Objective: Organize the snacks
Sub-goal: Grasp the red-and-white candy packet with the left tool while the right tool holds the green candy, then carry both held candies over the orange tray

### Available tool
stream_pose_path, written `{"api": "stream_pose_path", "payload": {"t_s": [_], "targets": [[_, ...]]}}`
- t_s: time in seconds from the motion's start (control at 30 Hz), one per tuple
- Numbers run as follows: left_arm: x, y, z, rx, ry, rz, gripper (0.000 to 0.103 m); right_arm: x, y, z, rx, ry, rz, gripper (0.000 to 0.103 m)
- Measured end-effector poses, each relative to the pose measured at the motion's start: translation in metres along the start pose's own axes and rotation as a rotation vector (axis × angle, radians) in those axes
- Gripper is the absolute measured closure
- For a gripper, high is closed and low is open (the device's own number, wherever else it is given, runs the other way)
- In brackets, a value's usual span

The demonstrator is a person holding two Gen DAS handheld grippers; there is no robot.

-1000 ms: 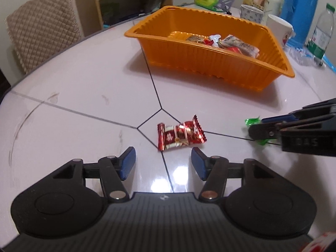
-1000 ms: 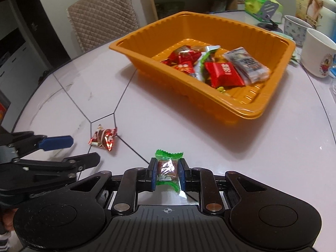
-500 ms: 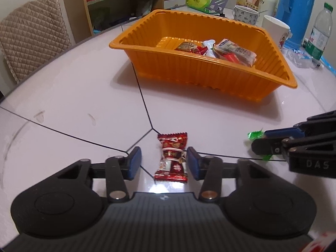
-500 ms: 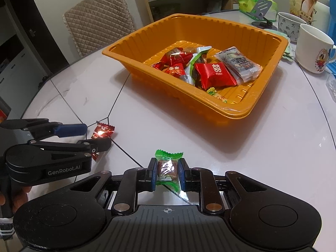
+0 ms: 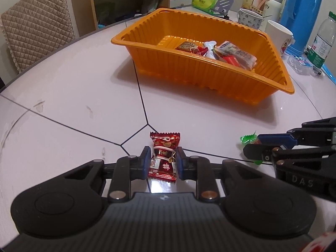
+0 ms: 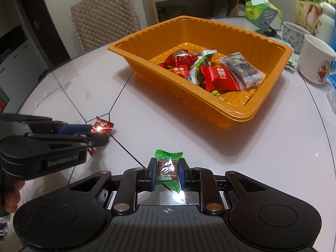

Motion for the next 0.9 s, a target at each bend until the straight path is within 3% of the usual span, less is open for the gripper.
{"api": "stream_pose_path", "payload": {"t_s": [0.17,0.47,0.9], "targets": [[0.0,0.005,0.006,0.001,0.003,0.042,0.081,0.005,0.001,-0.002,-0.015,0.019,0.053,0.082],[0.002,0.005,0.022,-0.022,-0.008,0.074,0.081,0.001,-0.002,-0.001,0.007,-0.007,0.035,0.082],[-0.007,-0.037,0.048,-0.125,0.0,0.03,0.081,-0.012,-0.033,0.033,-0.076,-0.096,-0.026,0.082]]}}
Point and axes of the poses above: each gripper's, at about its wrist camera, not at the fingertips, and z roughly against the way its jaws point, x to its left, y to its underside, the point moved 2 cm from there along -z, roughly the way its jaws point, and after that the axes turned 13 degrees about y, right-handed, at the moved point
